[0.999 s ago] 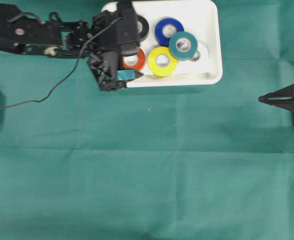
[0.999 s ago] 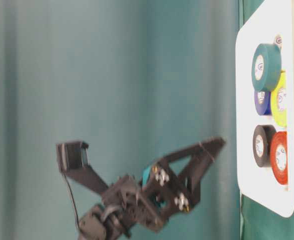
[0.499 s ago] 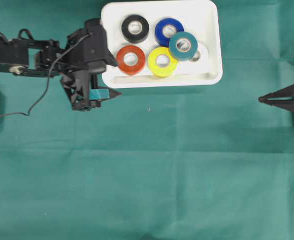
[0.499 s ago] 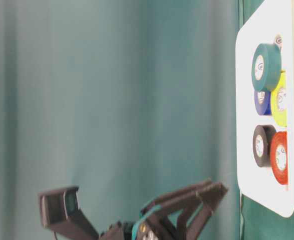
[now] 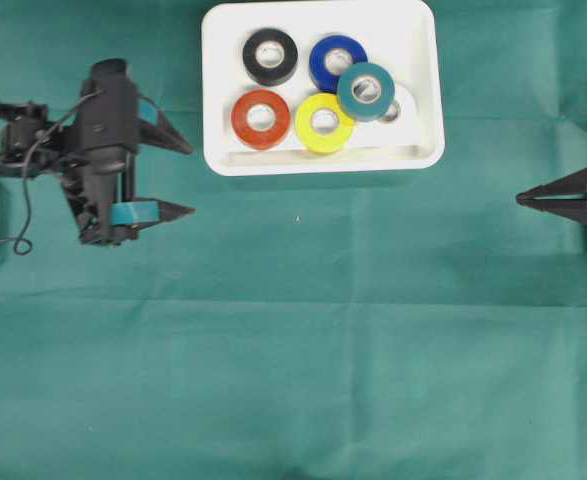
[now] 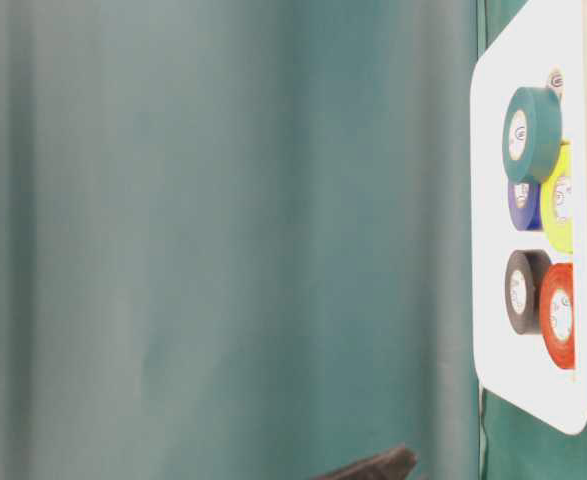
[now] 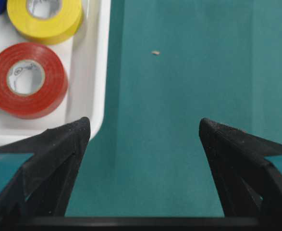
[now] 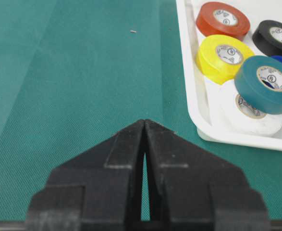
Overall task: Put the tape into the white case with the left arm.
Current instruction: 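Open the left gripper and retract it to the left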
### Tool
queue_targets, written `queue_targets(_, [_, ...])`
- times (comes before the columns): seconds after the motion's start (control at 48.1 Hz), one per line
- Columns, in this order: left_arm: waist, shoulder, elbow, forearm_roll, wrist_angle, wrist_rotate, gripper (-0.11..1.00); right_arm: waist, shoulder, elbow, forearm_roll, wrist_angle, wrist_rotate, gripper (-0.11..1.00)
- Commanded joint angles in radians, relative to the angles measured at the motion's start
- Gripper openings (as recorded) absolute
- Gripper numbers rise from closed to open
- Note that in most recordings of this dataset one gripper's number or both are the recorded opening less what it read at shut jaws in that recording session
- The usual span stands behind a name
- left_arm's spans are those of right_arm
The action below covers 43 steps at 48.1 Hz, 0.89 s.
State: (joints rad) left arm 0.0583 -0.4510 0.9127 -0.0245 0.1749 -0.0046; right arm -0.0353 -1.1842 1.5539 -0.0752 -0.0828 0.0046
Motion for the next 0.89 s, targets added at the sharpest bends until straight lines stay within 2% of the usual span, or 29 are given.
queue_targets(0.0, [-0.008,-0.044,0.02,-0.002,-0.04,0.003,0.98,-0.002,0.008,-0.012,0.0,-0.009,-0.002,-0.09])
queue_targets(0.458, [-0.009,-0.261,0.236,-0.002,-0.143,0.011,0.98,-0.002,0.008,-0.012,0.0,-0.009,-0.002,-0.09])
queue_targets(0.645, [-0.009,-0.347,0.291,-0.002,-0.152,0.011,0.98,-0.006,0.006,-0.014,0.0,-0.009,0.0,-0.09])
queue_targets(0.874, [-0.009,-0.388,0.322,-0.002,-0.153,0.011,0.98,-0.008,0.008,-0.014,0.0,-0.011,0.0,-0.09])
